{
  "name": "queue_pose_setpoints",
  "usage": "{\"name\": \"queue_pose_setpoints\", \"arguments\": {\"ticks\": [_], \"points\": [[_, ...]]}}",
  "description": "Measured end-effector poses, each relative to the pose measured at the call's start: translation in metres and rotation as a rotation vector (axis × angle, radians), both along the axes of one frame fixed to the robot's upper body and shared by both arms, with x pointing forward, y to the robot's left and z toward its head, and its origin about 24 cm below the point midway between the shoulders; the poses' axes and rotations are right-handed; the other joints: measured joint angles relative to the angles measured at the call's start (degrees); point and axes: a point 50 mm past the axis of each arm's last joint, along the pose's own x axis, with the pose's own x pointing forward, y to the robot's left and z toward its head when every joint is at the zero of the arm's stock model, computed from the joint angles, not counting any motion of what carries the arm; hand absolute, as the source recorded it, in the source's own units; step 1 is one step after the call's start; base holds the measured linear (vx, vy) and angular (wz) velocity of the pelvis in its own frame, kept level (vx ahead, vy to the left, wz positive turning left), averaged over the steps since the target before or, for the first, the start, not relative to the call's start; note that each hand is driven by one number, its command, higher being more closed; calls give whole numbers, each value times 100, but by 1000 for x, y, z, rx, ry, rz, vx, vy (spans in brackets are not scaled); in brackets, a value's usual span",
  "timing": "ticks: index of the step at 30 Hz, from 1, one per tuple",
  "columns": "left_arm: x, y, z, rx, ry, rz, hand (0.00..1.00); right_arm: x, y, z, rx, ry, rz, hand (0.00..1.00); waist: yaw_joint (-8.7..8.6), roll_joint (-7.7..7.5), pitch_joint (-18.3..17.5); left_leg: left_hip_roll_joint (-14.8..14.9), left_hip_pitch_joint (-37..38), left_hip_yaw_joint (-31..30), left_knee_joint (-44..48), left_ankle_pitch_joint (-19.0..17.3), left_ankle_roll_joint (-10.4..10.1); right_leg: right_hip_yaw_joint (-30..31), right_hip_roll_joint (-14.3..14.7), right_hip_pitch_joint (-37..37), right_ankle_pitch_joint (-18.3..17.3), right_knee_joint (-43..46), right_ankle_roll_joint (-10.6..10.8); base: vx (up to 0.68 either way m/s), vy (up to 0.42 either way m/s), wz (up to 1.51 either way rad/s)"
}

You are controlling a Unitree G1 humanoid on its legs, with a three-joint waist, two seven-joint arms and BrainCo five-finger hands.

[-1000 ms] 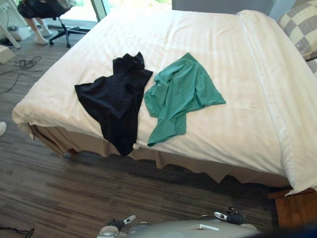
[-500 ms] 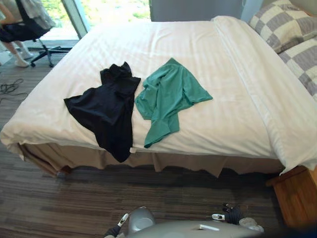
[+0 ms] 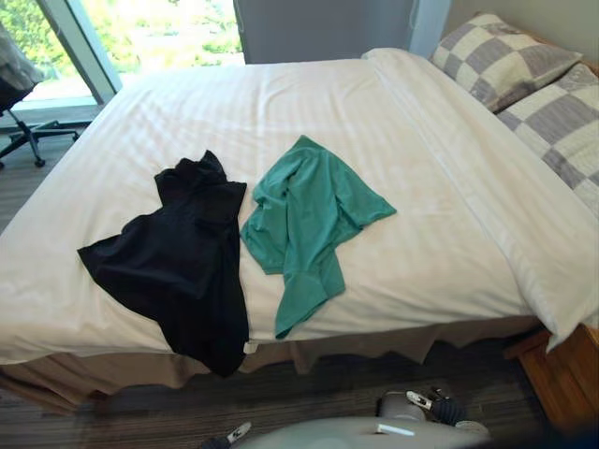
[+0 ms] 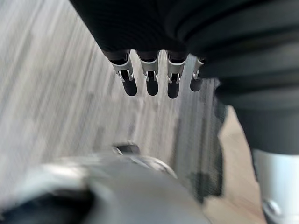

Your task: Tidy the bed and pick cloth on bed and put in laundry

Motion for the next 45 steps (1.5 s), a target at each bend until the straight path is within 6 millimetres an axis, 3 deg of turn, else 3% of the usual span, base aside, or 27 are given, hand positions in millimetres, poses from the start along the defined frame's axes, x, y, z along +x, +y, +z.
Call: {"name": "queue_pose_setpoints", "arguments": {"ticks": [1, 2, 4, 6, 10, 11, 20, 35, 38, 41, 43, 44, 45], "points": [[1, -5, -1, -15, 1, 8, 0, -1, -5, 0, -9, 8, -7, 0, 16, 28, 65, 40, 156, -87, -29, -56, -116, -111, 20, 159, -176, -101, -197, 288, -126, 26], [3, -14, -3, -38, -6, 12, 0, -1, -12, 1, -27, 13, -3, 0, 37, 222, 113, 195, 179, -98, -22, -31, -159, -208, 145, 303, -165, -241, -215, 337, -146, 20], [1, -20, -4, -53, -10, 44, 0, -1, -17, 2, -39, 19, -2, 0, 32, 354, 115, 268, 186, 17, -80, 89, -219, -279, 220, 400, -168, -408, -220, 174, -71, 14], [1, -20, -4, -54, -16, 51, 0, -1, -18, 2, -40, 29, -1, 0, 46, 363, 115, 283, 233, 87, -172, 325, -273, -275, 287, 531, -141, -648, -263, 153, -88, -1], [2, -19, -3, -50, -14, 40, 0, -5, -17, 0, -33, 62, -2, 0, 131, 327, 109, 301, 270, 206, -200, 388, -247, -210, 386, 728, 13, -1130, -232, 33, -28, -11], [-3, -21, -5, -59, 19, 28, 0, -9, -18, -2, -21, 104, -5, 0, 145, 480, 201, 329, 68, 62, -259, -113, -418, -263, 565, 1524, 1687, -3567, -76, -8, 4, -4], [-3, -21, -5, -63, 13, 55, 0, -7, -19, -2, -3, 87, -28, 0, 160, 472, 216, 318, -22, 16, -257, -112, -417, -315, 534, 1467, 1680, -3566, -68, 0, 0, 2], [-14, -19, -5, -4, 42, 541, 0, -34, -27, -3, 47, -14, -759, 0, 150, 474, 216, 326, 128, 283, -259, -141, -463, -167, 553, 1516, 1639, -3566, -12, -11, -3, -6], [-21, -9, -3, 40, 57, 736, 0, -42, -51, 2, -23, -47, -1007, 0, 165, 467, 215, 333, 189, 350, -265, -152, -479, -133, 555, 1569, 1604, -3566, 0, -40, -19, -2], [-32, 29, 6, 152, 41, 988, 0, -56, -103, 21, -152, -128, -1271, 0, 160, 432, 197, 352, 172, 355, -280, -167, -503, -198, 553, 1584, 1599, -3564, -10, -39, -30, 7], [-46, 82, 26, 297, -2, 1138, 0, -72, -162, 52, -325, -216, -1406, 0, 161, 406, 156, 384, 171, 335, -273, -167, -504, -294, 551, 1626, 1590, -3563, -35, -16, -25, 15], [-50, 97, 33, 339, -20, 1161, 0, -73, -176, 61, -367, -245, -1421, 0, 163, 397, 139, 391, 170, 327, -272, -166, -503, -311, 553, 1633, 1586, -3563, -38, -10, -21, 18], [-56, 127, 49, 420, -63, 1196, 0, -75, -202, 82, -449, -305, -1431, 0, 160, 391, 79, 404, 149, 280, -270, -163, -501, -370, 553, 1646, 1582, -3564, -41, -5, -19, 20]]}}
